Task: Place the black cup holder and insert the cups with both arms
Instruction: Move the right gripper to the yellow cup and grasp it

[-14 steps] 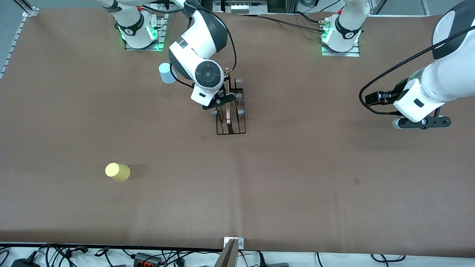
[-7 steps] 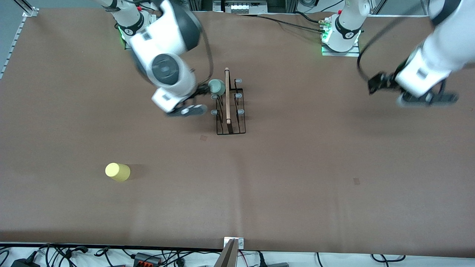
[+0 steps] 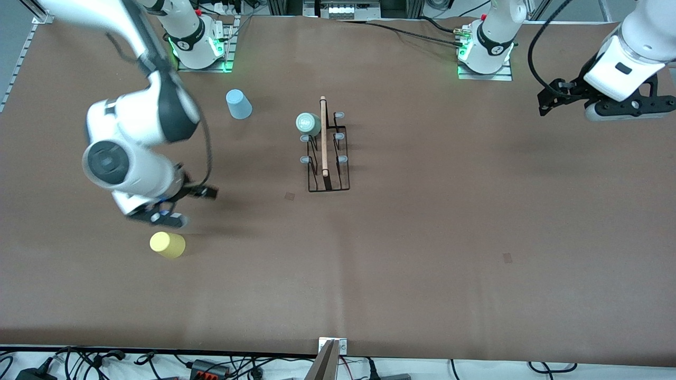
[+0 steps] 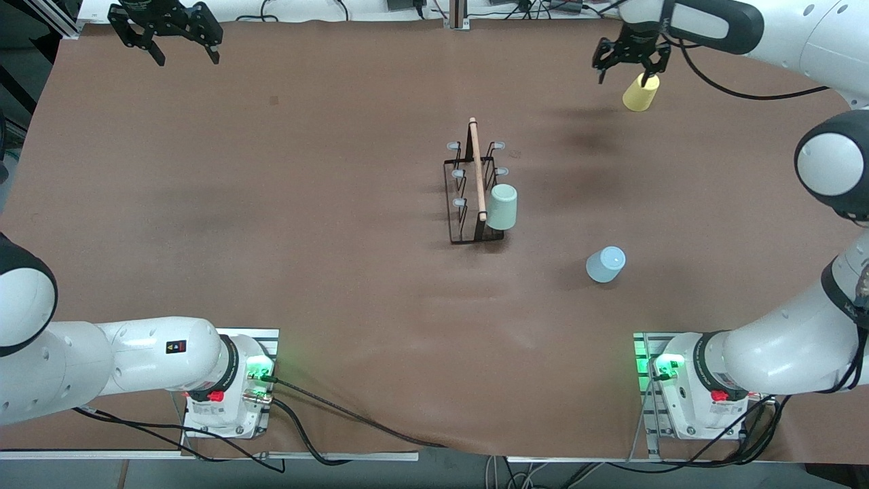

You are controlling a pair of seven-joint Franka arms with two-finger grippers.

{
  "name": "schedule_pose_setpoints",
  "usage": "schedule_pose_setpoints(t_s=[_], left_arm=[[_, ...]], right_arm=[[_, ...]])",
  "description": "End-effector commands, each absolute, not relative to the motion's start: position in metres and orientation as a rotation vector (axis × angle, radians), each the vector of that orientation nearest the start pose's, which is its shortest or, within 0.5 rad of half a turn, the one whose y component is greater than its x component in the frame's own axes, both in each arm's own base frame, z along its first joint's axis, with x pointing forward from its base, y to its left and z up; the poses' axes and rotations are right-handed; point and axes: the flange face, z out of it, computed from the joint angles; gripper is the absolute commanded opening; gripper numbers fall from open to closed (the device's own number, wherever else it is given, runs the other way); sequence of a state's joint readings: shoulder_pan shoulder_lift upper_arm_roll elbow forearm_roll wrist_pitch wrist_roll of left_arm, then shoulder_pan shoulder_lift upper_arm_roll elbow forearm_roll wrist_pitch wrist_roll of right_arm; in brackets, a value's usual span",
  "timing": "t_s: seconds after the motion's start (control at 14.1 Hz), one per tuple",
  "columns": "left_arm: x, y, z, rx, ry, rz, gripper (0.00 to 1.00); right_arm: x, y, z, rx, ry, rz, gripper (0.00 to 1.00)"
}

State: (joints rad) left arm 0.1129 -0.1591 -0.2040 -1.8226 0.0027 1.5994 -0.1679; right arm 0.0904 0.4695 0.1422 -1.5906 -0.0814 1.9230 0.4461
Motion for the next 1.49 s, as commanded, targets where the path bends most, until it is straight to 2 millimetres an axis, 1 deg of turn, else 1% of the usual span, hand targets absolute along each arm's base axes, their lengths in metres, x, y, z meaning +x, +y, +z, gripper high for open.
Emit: schedule_pose_setpoints(t_s=[0.0,0.07,0.14,0.21,0.28,0.43,0.5,0.64,0.71,0.78,0.85,0.92,1.06,1.14,1.35,1.42], left_arm=[[0.501,-0.038,0.591,-3.114,-0.143,0.086,1.00],[0.502,-0.033,0.591,-3.114,-0.155,0.086,1.00],[0.502,-0.032,0.590,-3.112,-0.158,0.088,1.00],[0.501,-0.032,0.591,-3.113,-0.155,0.086,1.00],[0.502,-0.032,0.591,-3.113,-0.155,0.086,1.00],[0.503,-0.031,0.590,-3.114,-0.148,0.088,1.00],[0.504,-0.031,0.589,-3.114,-0.148,0.090,1.00],[0.504,-0.031,0.589,-3.116,-0.148,0.088,1.00],[0.504,-0.034,0.589,-3.117,-0.141,0.086,1.00],[0.504,-0.036,0.591,-3.121,-0.137,0.080,1.00],[0.505,-0.038,0.590,-3.138,-0.137,0.085,1.00],[0.505,-0.039,0.590,-3.155,-0.132,0.092,1.00],[0.506,-0.042,0.590,-3.180,-0.065,0.092,1.00],[0.506,-0.043,0.590,-3.182,-0.058,0.093,1.00],[0.505,-0.042,0.589,-3.181,-0.057,0.102,1.00],[0.505,-0.041,0.589,-3.181,-0.060,0.107,1.00]], right_arm=[[0.681,0.102,0.326,-3.205,0.257,0.023,1.00],[0.688,0.083,0.317,-3.232,0.238,-0.035,1.00],[0.693,0.069,0.306,-3.240,0.234,-0.063,1.00],[0.700,0.057,0.297,-3.229,0.194,-0.106,1.00],[0.705,0.047,0.289,-3.216,0.147,-0.139,1.00],[0.717,0.028,0.272,-3.210,0.065,-0.145,1.00],[0.723,0.021,0.272,-3.203,0.046,-0.156,1.00],[0.725,0.020,0.267,-3.181,0.043,-0.147,1.00],[0.726,0.021,0.263,-3.169,0.032,-0.141,1.00],[0.731,0.020,0.262,-3.162,0.020,-0.151,1.00],[0.735,0.015,0.260,-3.148,0.006,-0.152,1.00],[0.735,0.012,0.256,-3.129,-0.037,-0.142,1.00],[0.733,0.011,0.247,-3.096,-0.147,-0.118,1.00],[0.733,0.011,0.244,-3.089,-0.175,-0.107,1.00],[0.730,0.012,0.225,-3.084,-0.176,-0.062,1.00],[0.730,0.012,0.224,-3.084,-0.176,-0.060,1.00]])
